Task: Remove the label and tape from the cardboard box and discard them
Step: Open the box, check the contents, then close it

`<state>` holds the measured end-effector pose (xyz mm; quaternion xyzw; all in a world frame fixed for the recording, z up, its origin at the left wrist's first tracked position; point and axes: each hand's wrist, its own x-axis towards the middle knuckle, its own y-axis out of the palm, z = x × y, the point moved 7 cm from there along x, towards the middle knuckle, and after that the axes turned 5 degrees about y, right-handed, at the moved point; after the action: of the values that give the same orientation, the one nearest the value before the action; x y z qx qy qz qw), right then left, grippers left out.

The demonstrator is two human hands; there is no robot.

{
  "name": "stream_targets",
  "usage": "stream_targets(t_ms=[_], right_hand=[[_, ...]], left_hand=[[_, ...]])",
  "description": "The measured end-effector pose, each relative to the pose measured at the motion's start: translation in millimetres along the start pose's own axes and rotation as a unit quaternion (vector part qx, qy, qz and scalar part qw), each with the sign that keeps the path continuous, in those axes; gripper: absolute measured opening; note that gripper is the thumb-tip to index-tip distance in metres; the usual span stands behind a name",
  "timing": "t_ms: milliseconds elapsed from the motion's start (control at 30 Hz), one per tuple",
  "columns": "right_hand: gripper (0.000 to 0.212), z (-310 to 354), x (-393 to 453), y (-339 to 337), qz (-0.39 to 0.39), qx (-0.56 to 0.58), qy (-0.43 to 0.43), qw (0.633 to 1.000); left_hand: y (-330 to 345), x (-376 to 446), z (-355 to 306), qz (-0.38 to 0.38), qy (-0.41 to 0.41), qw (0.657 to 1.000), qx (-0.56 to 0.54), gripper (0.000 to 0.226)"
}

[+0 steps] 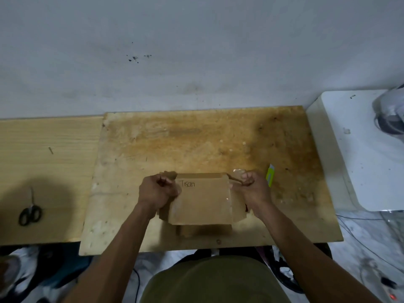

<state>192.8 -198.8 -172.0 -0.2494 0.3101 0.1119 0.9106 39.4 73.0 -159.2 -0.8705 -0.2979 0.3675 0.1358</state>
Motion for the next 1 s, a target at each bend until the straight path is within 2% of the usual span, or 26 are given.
stream_targets(t_ms=[67, 133, 200, 233, 333, 433, 500, 567, 633, 700, 800, 1000], right_hand=[[0.051, -1, -5, 4, 0.015, -0.056, -0.036, 0.998], [0.053, -4, -9, 11, 0.022, -0.132, -0.091, 0.987], [0.047, -6, -14, 18, 0.014, -0.23, -0.146, 0.962], [0.042, -8, -17, 21, 0.014, -0.275, -0.157, 0.948], [0.034, -9, -22, 26, 0.009, -0.355, -0.176, 0.918], [0.03, -5, -27, 28, -0.035, -0.428, -0.231, 0.873], [0.035, -3, -30, 26, -0.085, -0.449, -0.263, 0.85], [0.06, -4, -30, 19, -0.12, -0.431, -0.229, 0.864], [0.09, -12, -26, 14, -0.136, -0.397, -0.163, 0.893], [0.106, -21, -25, 14, -0.138, -0.382, -0.123, 0.906], [0.109, -33, -26, 17, -0.142, -0.364, -0.093, 0.916], [0.102, -36, -25, 22, -0.144, -0.268, -0.056, 0.951]], left_hand=[[5, -5, 5, 0.011, 0.021, 0.998, 0.065, 0.021], [10, -10, 6, 0.026, 0.052, 0.988, 0.146, 0.032], [15, -14, 6, 0.04, 0.095, 0.969, 0.225, 0.049], [18, -18, 5, 0.042, 0.102, 0.967, 0.228, 0.049], [23, -24, 3, 0.029, 0.104, 0.953, 0.284, 0.024], [29, -24, 5, 0.041, 0.139, 0.917, 0.372, 0.028], [30, -21, 9, 0.015, 0.166, 0.897, 0.409, 0.033], [29, -20, 10, -0.035, 0.177, 0.892, 0.415, 0.041], [24, -18, 17, -0.071, 0.132, 0.909, 0.39, 0.058], [18, -19, 28, -0.095, 0.073, 0.933, 0.34, 0.082], [17, -19, 42, -0.099, 0.021, 0.952, 0.289, 0.095], [20, -16, 48, -0.114, -0.008, 0.972, 0.205, 0.083]])
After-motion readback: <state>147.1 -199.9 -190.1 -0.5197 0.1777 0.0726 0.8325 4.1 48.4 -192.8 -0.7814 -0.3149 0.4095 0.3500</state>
